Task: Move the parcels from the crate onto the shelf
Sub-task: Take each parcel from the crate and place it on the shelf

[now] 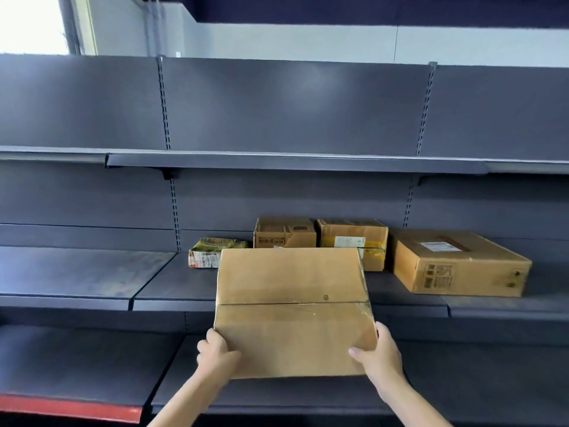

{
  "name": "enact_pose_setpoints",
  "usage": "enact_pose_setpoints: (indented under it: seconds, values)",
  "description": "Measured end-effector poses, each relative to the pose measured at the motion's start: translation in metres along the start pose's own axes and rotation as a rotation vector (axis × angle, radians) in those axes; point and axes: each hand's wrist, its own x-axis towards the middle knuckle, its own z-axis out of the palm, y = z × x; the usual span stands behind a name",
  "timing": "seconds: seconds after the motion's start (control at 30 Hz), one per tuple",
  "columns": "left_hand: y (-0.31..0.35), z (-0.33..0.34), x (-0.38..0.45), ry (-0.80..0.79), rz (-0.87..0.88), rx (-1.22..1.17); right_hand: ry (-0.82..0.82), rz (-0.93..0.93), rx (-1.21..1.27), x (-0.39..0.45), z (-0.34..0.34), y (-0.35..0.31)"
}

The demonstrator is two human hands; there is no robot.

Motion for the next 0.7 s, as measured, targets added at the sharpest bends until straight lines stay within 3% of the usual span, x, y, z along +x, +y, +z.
enact_pose_setpoints:
  seconds: [0.7]
  values:
    - [0.045, -0.001, 0.025, 0.051, 0.016, -0.023, -0.065, -0.032, 0.008, 0.065, 0.005, -0.015]
